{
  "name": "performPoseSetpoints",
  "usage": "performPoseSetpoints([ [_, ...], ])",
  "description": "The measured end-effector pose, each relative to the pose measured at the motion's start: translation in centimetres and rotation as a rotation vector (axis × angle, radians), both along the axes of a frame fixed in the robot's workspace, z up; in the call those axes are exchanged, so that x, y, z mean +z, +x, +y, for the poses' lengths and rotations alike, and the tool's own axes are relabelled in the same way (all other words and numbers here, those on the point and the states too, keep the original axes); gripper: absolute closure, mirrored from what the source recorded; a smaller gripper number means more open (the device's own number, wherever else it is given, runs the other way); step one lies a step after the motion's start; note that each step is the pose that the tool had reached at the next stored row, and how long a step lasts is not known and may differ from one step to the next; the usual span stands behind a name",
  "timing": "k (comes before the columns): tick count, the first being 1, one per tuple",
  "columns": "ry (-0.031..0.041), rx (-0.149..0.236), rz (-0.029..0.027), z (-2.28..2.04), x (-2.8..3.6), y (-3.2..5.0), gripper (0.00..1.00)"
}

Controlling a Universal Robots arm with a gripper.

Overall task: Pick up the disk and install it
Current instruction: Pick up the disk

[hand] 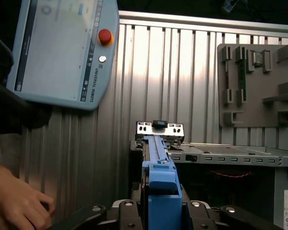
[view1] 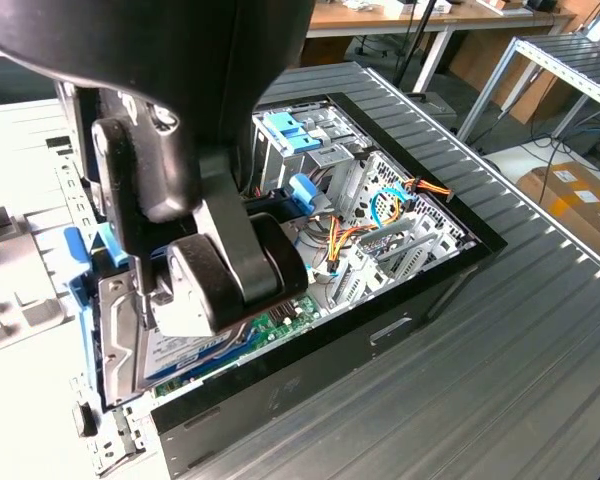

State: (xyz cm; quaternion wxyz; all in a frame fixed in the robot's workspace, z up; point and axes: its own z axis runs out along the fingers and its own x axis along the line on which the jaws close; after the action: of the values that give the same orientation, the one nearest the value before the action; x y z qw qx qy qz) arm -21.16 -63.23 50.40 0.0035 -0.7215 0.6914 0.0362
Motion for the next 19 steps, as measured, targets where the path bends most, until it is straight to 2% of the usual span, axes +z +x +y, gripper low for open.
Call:
performPoseSetpoints([
  [19,-0.0001,0.000,0.0001,0.00,-0.02,1.15,0.63],
])
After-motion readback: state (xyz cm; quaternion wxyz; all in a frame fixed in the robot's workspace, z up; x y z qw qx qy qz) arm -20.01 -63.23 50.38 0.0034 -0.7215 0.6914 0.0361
